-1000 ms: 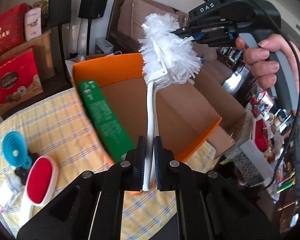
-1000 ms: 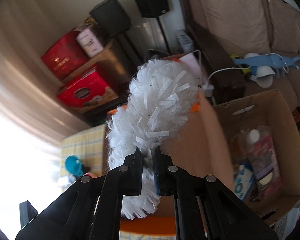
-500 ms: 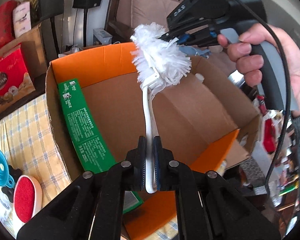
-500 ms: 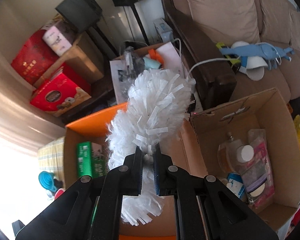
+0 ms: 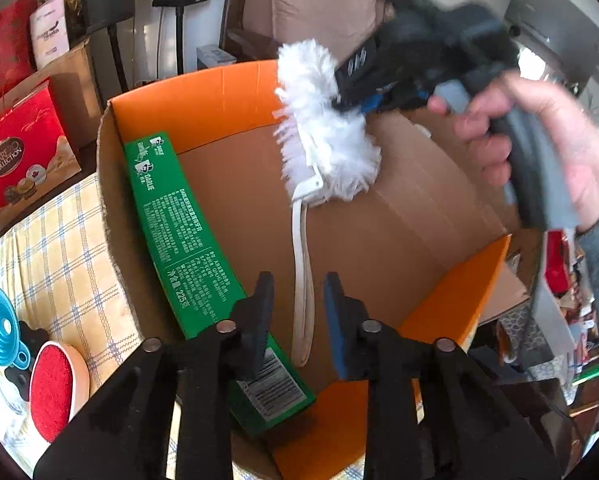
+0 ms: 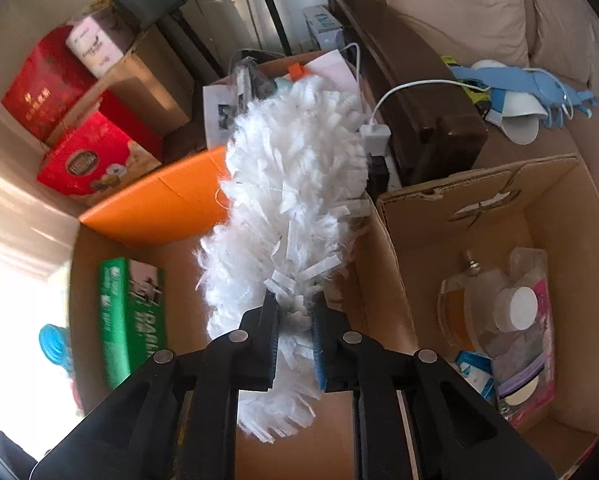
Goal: Organize objects
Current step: 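Lower the duster into the orange box and open the right tool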
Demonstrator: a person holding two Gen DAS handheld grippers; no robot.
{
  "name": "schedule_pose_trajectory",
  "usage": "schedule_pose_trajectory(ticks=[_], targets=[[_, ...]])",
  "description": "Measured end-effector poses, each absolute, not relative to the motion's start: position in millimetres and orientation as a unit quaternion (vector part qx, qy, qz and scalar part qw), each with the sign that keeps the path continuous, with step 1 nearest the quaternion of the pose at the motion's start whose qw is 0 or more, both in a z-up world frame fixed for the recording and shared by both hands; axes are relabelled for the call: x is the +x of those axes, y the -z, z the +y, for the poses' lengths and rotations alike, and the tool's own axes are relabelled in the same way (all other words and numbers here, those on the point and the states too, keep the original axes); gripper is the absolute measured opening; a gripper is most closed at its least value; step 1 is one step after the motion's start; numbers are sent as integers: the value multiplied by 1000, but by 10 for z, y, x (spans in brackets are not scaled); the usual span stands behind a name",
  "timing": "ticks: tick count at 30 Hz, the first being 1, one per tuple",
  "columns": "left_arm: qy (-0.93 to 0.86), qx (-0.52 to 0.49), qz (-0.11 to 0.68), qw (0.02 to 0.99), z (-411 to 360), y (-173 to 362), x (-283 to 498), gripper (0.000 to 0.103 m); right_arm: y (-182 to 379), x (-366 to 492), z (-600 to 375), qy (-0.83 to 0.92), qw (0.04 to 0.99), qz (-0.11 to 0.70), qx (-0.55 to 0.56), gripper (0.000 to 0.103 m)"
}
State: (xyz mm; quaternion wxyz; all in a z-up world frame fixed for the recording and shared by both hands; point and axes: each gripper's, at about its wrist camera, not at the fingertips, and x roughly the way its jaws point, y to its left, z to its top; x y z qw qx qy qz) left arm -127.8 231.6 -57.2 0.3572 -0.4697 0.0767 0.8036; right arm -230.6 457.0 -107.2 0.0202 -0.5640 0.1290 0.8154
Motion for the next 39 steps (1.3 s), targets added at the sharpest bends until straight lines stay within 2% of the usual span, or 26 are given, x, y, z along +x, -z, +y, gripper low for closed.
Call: schedule_pose_trajectory(ticks=[3, 6, 9, 10, 11, 15, 17, 18, 20, 22, 25, 26, 39], targets=[[-806, -466, 65, 360, 2239, 495, -1270, 25, 1231, -2286, 4473, -805, 12, 115, -582, 10], [-811, -461, 64, 355, 2172, 428, -1273, 31, 1327, -2267, 4397, -802, 14, 93, -589, 11], [-815, -461, 60, 345, 2076, 397, -1294, 44, 1287, -2267, 4389, -803, 26, 83, -590, 21], [-817, -461, 57, 341, 2037, 384, -1302, 51, 1252, -2264, 4399, -803, 28, 84, -590, 31], [-820, -459, 52, 336, 1988, 366, -1312, 58, 1195, -2258, 4422, -806, 30, 87, -585, 36], [-828, -454, 36, 327, 1803, 290, -1272, 61, 1010, -2174, 4456, -817, 27, 96, -568, 46], [-837, -450, 38, 309, 1725, 249, -1251, 88, 916, -2129, 4440, -821, 23, 91, -564, 47], [-843, -443, 38, 302, 1682, 223, -1243, 91, 882, -2098, 4422, -823, 21, 89, -561, 47], [-846, -439, 31, 300, 1602, 172, -1241, 92, 796, -2043, 4391, -828, 15, 84, -554, 53], [-847, -440, 23, 297, 1520, 126, -1236, 92, 708, -1984, 4342, -835, 11, 80, -544, 63], [-855, -432, 20, 288, 1413, 65, -1204, 98, 592, -1883, 4235, -849, 3, 68, -524, 79], [-858, -429, 20, 282, 1375, 47, -1195, 99, 562, -1846, 4182, -852, 1, 66, -520, 81], [-887, -412, -9, 210, 835, -99, -1214, 102, 284, -1438, 3552, -878, -51, 46, -473, 83]])
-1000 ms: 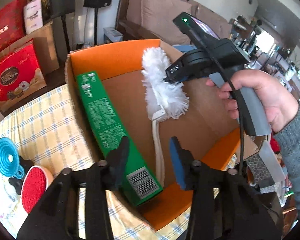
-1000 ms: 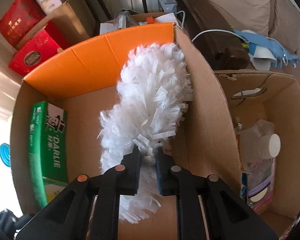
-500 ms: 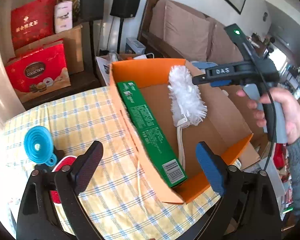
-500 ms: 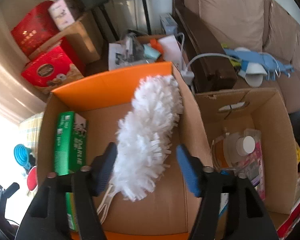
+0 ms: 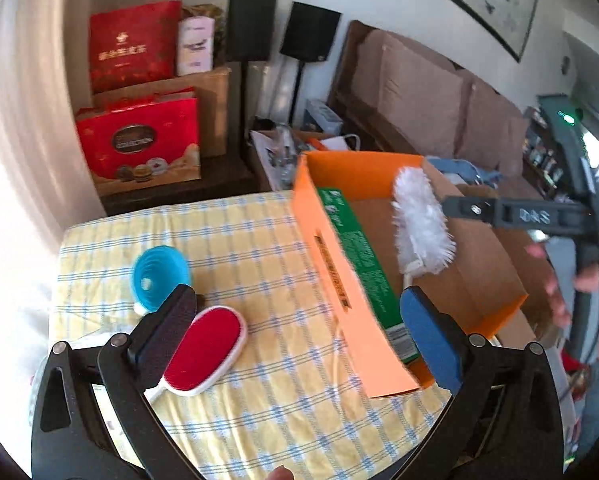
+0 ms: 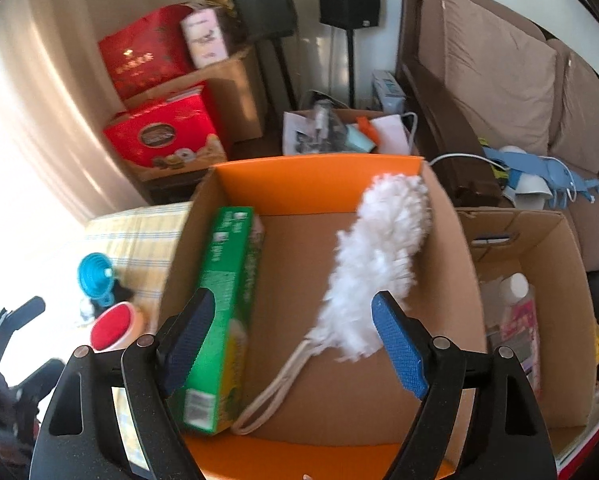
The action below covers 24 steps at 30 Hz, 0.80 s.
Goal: Organize objects
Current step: 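Lower the duster into the orange box and open the right tool, then withdraw the right tool and move toward the red lint brush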
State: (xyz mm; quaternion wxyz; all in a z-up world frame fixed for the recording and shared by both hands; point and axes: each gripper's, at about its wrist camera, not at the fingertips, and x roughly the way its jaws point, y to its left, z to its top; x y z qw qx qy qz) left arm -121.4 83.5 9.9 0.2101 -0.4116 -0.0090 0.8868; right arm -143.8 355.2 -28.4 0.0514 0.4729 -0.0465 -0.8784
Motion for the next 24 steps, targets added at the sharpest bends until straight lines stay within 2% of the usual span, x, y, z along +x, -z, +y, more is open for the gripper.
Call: schedule_pose_trajectory(ticks=[12, 14, 16, 24], targets=[[-899, -409, -30, 155, 326, -182, -1200, 103, 226, -1149, 3042, 894, 59, -30, 442, 90], [-900, -409, -33, 148, 251, -180, -1191, 103, 221, -1118, 2994, 897, 64, -32, 436, 93], [-900, -410, -38, 142, 197, -172, -1186, 103, 216, -1091, 2939, 899, 70, -35, 431, 101], [-903, -411, -44, 119, -45, -138, -1174, 103, 228, -1039, 2648, 901, 81, -25, 426, 103]])
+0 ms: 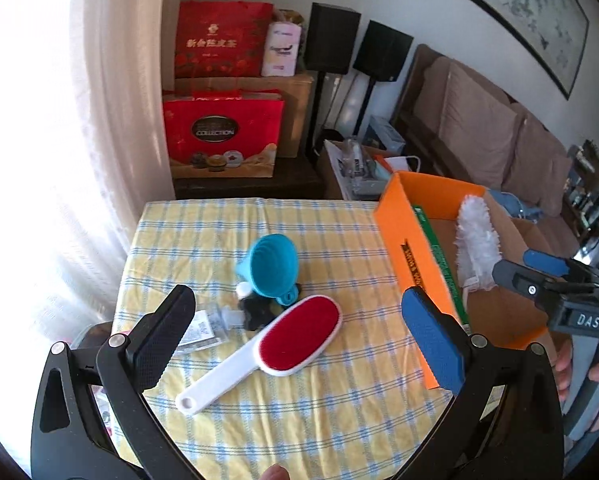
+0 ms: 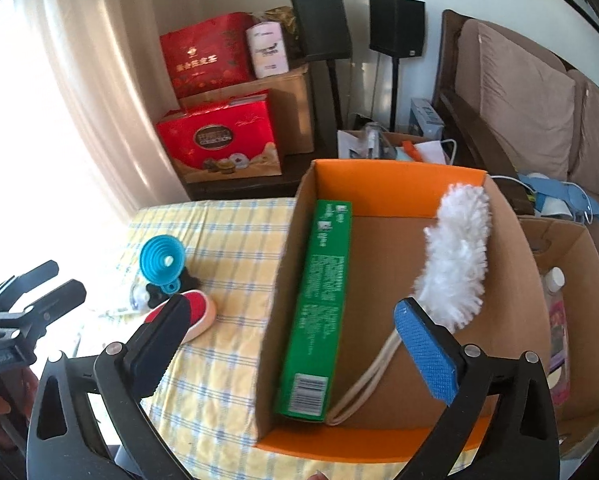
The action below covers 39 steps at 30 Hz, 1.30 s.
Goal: Organize objects
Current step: 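Withdraw the right tool and move toward the red lint brush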
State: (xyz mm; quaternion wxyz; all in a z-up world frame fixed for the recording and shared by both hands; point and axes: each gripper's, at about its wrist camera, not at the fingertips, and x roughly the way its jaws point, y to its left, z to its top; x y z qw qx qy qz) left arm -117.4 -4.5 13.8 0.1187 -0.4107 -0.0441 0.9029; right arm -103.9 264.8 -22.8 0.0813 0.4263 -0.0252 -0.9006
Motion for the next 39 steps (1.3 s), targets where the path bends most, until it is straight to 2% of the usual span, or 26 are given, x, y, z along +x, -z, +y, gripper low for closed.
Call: schedule_pose_trajectory(ticks=[22, 39], targets=[[-898, -430, -48, 84, -765, 175, -1201, 103, 378, -1214, 1997, 891, 131, -1, 435, 103], [-871, -474, -28, 128, -865, 986, -1010, 103, 773, -1363, 1670, 870, 159, -1, 467, 103]])
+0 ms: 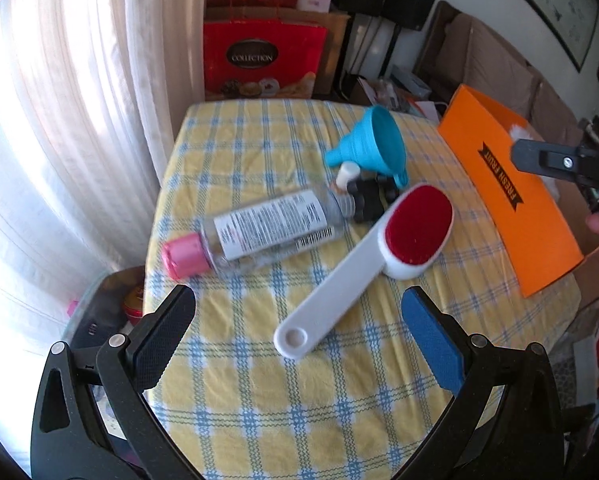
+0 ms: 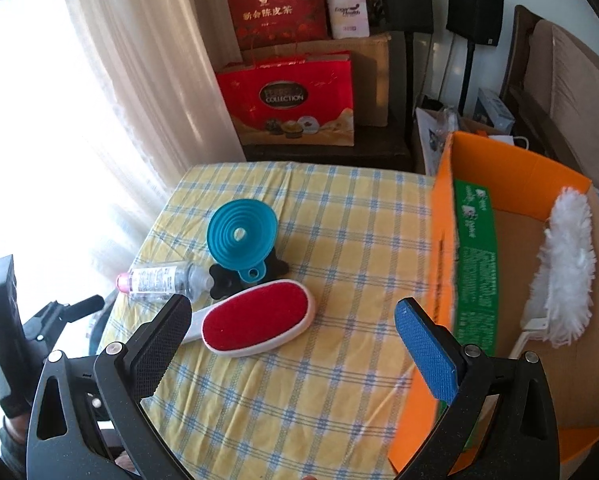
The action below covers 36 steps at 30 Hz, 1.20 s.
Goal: Organize objects
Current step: 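Withdraw the right tool and move toward the red lint brush, then close the right tool on the red-and-white lint brush head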
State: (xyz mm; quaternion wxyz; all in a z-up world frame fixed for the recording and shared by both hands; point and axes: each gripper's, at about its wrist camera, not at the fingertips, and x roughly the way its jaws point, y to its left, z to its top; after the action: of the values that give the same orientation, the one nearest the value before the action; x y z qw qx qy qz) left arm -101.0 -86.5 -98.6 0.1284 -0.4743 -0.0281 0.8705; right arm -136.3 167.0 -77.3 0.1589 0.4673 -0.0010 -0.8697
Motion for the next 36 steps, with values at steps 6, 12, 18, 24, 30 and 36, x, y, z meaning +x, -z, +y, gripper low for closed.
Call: schedule_pose_trajectory(ticks=[6, 12, 18, 24, 30, 36], targets=[[-865, -480, -31, 141, -839, 1125, -1009, 103, 967, -1455, 1575, 859, 161, 4, 486, 102], [-862, -483, -37, 150, -833, 1223, -1007, 100, 1132, -1551, 1498, 854, 148, 25, 498, 103], [-862, -483, -30, 152, -795, 1292, -1014, 88, 1194, -1584, 1439, 857, 133, 57, 495, 103], [-861, -483, -31, 154, -789, 1325, -1026, 82, 1207, -1545, 1327, 855, 157, 67, 490, 102], [-861, -483, -29, 157, -796, 1322, -1043, 75, 1465, -1715, 1284, 826, 168, 47, 536, 102], [-864, -478, -18, 159, -766, 1315, -1039, 59, 1681, -1875, 1387, 801, 174, -5, 573, 102]])
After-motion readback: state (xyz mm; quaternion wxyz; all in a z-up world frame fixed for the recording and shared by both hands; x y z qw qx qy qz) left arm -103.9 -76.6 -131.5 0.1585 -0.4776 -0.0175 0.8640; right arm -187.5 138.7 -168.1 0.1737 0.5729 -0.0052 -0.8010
